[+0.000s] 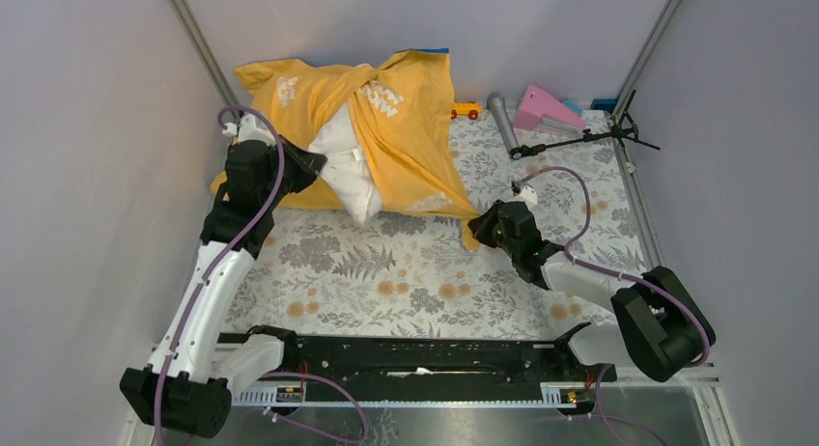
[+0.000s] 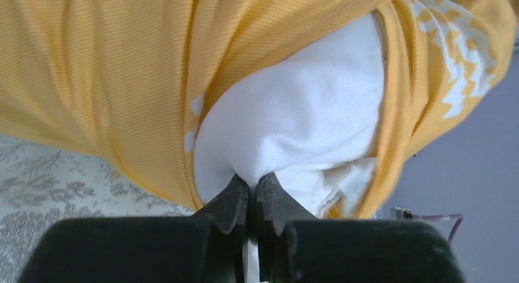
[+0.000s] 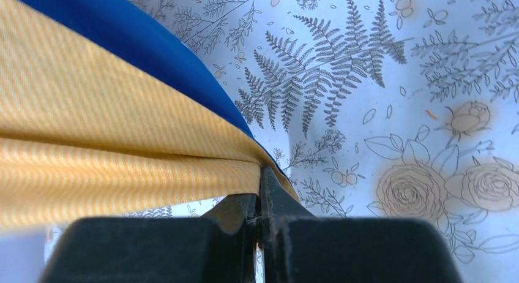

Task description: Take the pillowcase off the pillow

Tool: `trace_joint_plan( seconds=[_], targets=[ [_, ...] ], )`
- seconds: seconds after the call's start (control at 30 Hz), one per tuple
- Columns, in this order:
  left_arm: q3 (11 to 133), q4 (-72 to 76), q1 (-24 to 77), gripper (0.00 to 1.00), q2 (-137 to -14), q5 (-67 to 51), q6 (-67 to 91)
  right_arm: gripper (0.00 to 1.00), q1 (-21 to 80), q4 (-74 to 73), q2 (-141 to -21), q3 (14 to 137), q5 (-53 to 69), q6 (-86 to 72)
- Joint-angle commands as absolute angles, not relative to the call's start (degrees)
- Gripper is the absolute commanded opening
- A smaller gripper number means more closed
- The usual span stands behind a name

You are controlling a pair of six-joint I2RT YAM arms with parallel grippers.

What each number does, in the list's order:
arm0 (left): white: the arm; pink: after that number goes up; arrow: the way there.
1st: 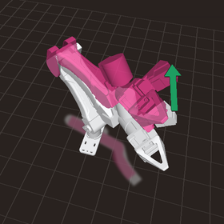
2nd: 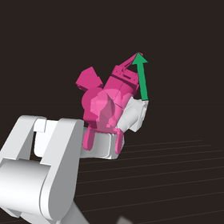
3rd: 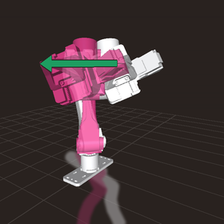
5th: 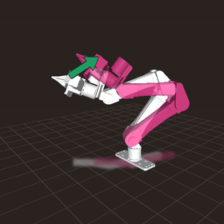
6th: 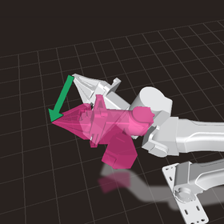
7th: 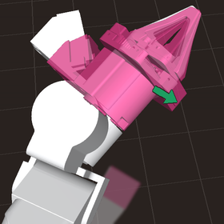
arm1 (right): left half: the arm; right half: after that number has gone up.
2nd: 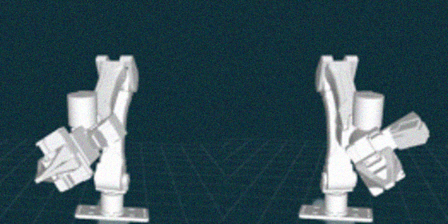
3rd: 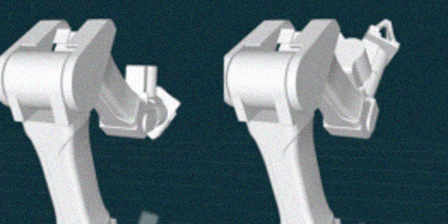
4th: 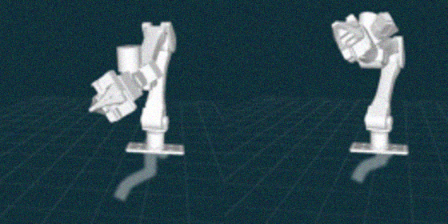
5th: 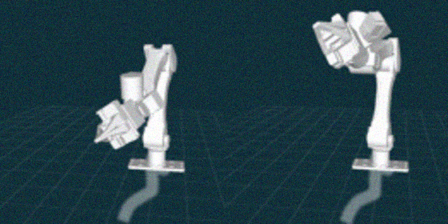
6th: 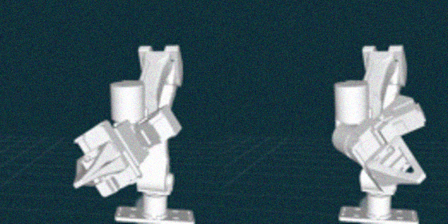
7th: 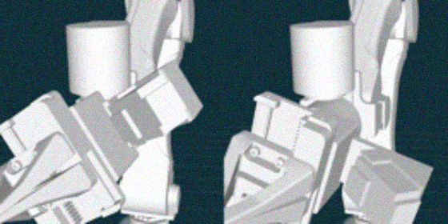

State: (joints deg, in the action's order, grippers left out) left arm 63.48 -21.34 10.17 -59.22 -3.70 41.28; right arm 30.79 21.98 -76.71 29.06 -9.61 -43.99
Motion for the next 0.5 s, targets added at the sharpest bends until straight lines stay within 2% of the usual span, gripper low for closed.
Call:
trace_joint_plan(
  seconds=[0.0, 0.13, 0.2, 0.23, 0.3, 0.33, 0.37, 0.4, 0.47],
  targets=[
    [60.6, -10.3, 5.6, 0.00, -48.2, 14.5, 42.7, 0.00, 26.1, 11.7, -74.6, 24.1, -23.4, -46.6],
    [55.2, -8.9, 5.5, 0.00, -42.5, 16.8, 43.7, 0.00, 25.6, 14.7, -71.2, 21.5, -22.4, -46.4],
    [50.7, -5.6, 5.5, 0.00, -40.4, 11.8, 44.6, 0.00, 25.6, 16.5, -69.2, 20.9, -20.0, -44.2],
    [47.7, -3.0, 5.5, 0.00, -39.2, 7.9, 45.4, 0.03, 25.6, 17.7, -68.2, 20.5, -17.8, -42.3],
    [40.9, 2.8, 5.5, 0.00, -37.7, 1.0, 47.6, 0.23, 25.6, 23.8, -66.2, 18.8, -9.0, -36.7],
    [37.4, 5.8, 5.6, 0.00, -37.5, -2.9, 48.7, 0.39, 25.6, 27.3, -65.2, 17.8, -4.2, -34.9],
    [34.4, 9.0, 5.6, 0.00, -37.9, -6.6, 49.5, 0.51, 25.7, 31.2, -64.5, 16.4, 0.4, -33.8],
    [31.8, 11.8, 5.6, 0.00, -38.9, -10.1, 50.2, 0.58, 25.7, 35.8, -63.9, 15.2, 4.1, -33.0],
    [27.0, 17.3, 5.8, 0.00, -41.8, -16.1, 51.8, 0.65, 27.0, 37.1, -62.8, 14.8, 6.2, -31.3]
  ],
)
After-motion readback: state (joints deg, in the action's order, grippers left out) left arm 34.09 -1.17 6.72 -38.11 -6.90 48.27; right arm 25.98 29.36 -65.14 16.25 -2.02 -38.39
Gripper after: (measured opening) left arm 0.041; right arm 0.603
